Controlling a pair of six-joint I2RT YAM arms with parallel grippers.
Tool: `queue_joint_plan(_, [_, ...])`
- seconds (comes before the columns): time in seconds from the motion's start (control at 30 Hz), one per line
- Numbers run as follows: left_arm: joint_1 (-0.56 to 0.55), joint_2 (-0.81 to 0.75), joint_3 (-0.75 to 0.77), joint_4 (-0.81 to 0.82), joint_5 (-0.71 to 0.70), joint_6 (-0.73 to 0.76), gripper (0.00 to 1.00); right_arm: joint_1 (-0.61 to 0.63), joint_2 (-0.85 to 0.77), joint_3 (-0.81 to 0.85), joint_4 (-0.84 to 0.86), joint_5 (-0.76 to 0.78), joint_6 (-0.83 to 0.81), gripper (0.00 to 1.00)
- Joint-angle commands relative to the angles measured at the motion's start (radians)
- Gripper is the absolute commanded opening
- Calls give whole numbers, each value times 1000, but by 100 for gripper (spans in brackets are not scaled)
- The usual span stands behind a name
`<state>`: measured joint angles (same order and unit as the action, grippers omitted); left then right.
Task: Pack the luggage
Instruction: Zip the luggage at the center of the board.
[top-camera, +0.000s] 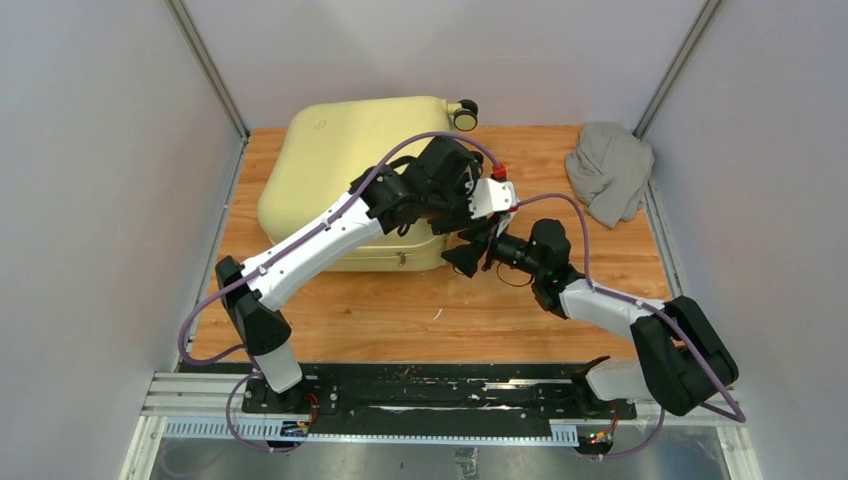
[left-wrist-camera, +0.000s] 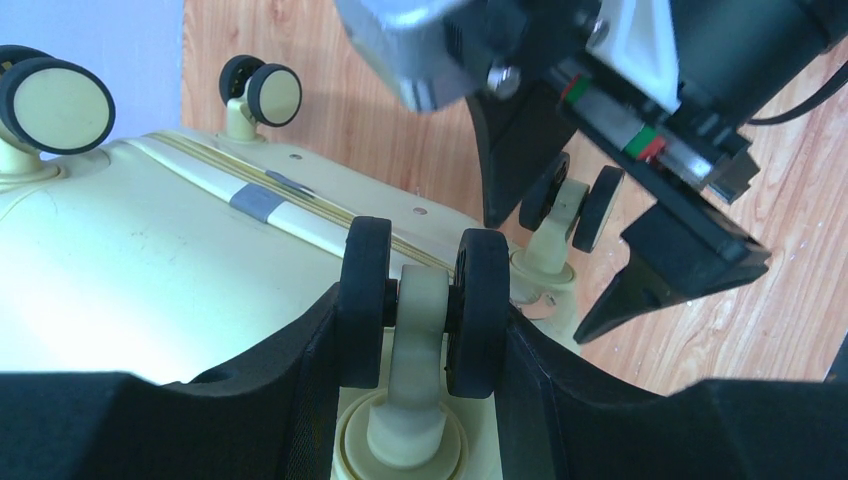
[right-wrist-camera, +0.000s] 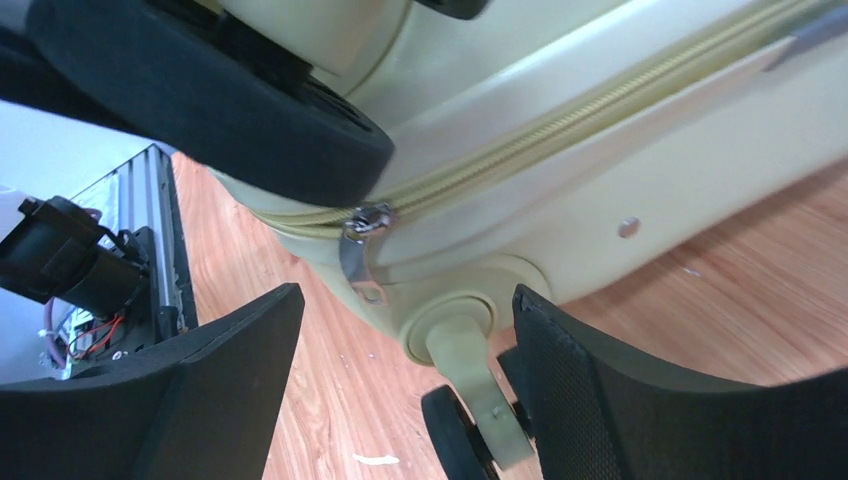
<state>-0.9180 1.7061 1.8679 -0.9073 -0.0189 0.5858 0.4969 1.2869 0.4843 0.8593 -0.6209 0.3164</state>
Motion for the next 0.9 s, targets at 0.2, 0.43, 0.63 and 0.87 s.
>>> queue_joint_plan(0.2, [-12, -150, 109, 218, 11, -95, 0, 39, 96, 88, 114, -64, 12, 71])
queue_joint_plan(0.43, [-12, -154, 105, 218, 13, -103, 0, 39, 138, 99, 219, -104, 77, 47])
queue_joint_plan(0.63, [-12, -159, 88, 218, 13, -104, 0, 40, 115, 105, 217, -114, 103, 42])
queue_joint_plan(0.87, [-11, -161, 81, 219, 13, -109, 0, 39, 81, 131, 155, -123, 93, 39])
